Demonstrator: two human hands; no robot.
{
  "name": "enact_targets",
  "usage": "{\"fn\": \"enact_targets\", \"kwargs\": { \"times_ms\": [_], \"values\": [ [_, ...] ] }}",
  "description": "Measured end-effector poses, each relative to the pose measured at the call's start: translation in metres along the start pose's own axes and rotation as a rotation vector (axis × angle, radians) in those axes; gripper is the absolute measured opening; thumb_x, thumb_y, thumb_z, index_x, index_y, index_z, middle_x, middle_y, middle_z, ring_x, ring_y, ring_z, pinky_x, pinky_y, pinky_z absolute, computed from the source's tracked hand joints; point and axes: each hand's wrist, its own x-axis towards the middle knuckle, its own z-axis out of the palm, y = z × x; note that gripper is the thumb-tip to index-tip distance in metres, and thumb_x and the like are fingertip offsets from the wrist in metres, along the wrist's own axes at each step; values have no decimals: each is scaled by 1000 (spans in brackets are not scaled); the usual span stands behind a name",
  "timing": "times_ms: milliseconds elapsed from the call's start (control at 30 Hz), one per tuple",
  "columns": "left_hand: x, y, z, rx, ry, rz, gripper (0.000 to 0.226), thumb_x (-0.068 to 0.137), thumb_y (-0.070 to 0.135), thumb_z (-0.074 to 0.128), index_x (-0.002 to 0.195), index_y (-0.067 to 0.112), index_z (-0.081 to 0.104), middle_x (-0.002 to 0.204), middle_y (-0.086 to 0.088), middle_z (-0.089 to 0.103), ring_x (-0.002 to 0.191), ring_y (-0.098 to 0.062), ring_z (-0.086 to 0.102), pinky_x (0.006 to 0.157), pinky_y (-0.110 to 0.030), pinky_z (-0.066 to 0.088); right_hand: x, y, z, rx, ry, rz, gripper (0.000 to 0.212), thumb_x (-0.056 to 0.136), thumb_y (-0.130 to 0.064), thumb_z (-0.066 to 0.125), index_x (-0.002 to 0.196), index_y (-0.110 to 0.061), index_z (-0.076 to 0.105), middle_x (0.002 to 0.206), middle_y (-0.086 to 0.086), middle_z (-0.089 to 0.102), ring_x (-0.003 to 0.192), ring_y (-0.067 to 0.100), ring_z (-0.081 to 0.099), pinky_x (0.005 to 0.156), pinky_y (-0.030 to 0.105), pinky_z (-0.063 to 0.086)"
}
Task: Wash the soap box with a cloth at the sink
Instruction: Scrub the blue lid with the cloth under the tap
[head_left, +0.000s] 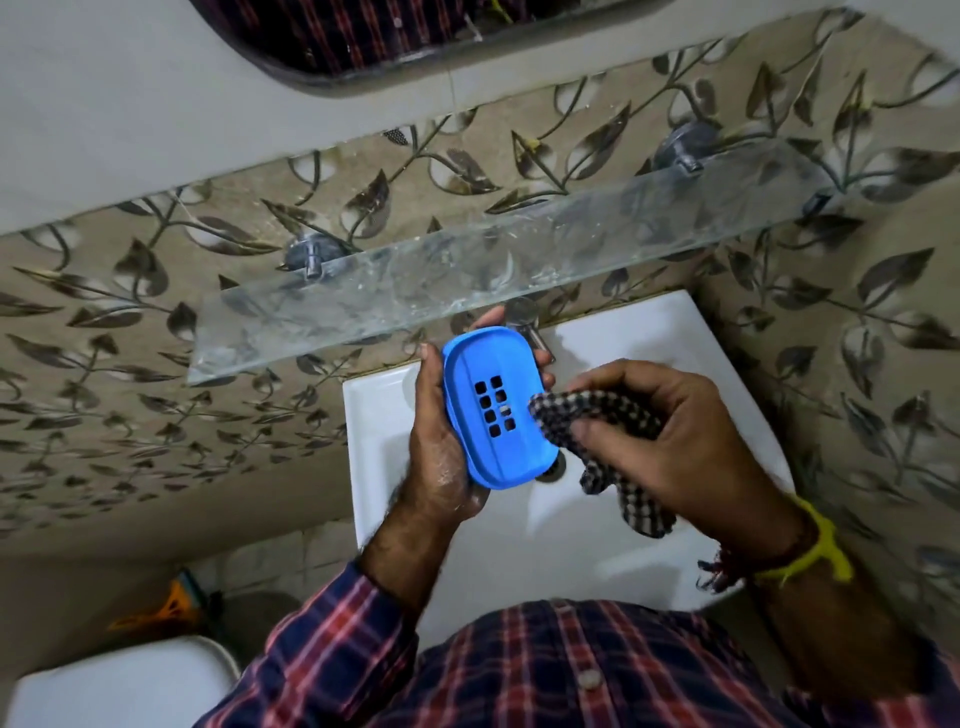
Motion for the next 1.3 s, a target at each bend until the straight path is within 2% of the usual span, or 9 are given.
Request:
{"fn": "enact_targets", "kwargs": {
  "times_ms": [167,367,600,733,867,967,1067,1167,1300],
  "values": [
    [2,-6,-1,120,14,4,69,98,64,33,146,19,51,119,-24,60,101,-34,60,97,-47,45,0,-2,29,-726,-103,-261,33,78,-11,68,103,-33,69,103,-15,74,92,7,69,79,35,58],
    [1,0,-6,104,59,66,63,96,65,38,136,22,61,105,-17,71,87,-26,68,79,-41,56,-8,11,38,-912,-188,-448,34,68,-10,66,98,-27,64,93,-11,73,79,11,64,70,24,49],
    [-1,-8,-1,311,69,110,53,99,60,39,129,26,65,95,-8,72,76,-21,68,67,-33,58,8,16,18,-597,-502,-37,29,87,-5,58,96,-33,59,80,-22,62,67,-1,61,61,15,45],
    [-2,-15,4,330,126,107,54,100,60,39,130,23,65,93,-9,72,76,-21,68,67,-33,59,16,18,2,-296,-605,149,25,90,8,56,96,-15,63,89,7,68,65,18,65,61,37,59],
    [4,4,-5,121,216,6,87,82,75,47,144,13,53,111,-14,72,90,-26,71,79,-41,60,11,27,-18,30,-269,131,21,85,11,66,94,-8,67,91,14,72,75,21,70,60,41,61],
    [-5,7,-11,195,226,-12,111,61,74,79,142,3,52,127,-26,66,105,-37,70,89,-52,58,10,39,-30,73,126,143,30,85,13,65,94,-16,70,94,18,73,67,21,71,57,41,61],
    [-11,-5,-12,300,308,54,65,77,31,83,131,2,60,123,-31,67,110,-50,66,91,-63,55,12,43,-29,24,284,89,30,87,10,66,94,-19,70,89,7,76,63,20,71,53,30,57],
    [-11,-15,-14,348,366,90,21,89,9,75,107,17,76,99,-14,78,88,-34,75,69,-45,63,15,39,-21,-49,325,-1,32,87,9,66,95,-21,72,86,-2,78,60,16,70,53,24,56],
    [-16,-15,-11,513,361,160,20,90,12,74,93,32,79,86,1,78,77,-18,75,61,-28,59,19,31,1,-282,287,-103,31,86,5,65,107,-17,73,95,-3,76,68,10,66,66,27,55]
  ]
}}
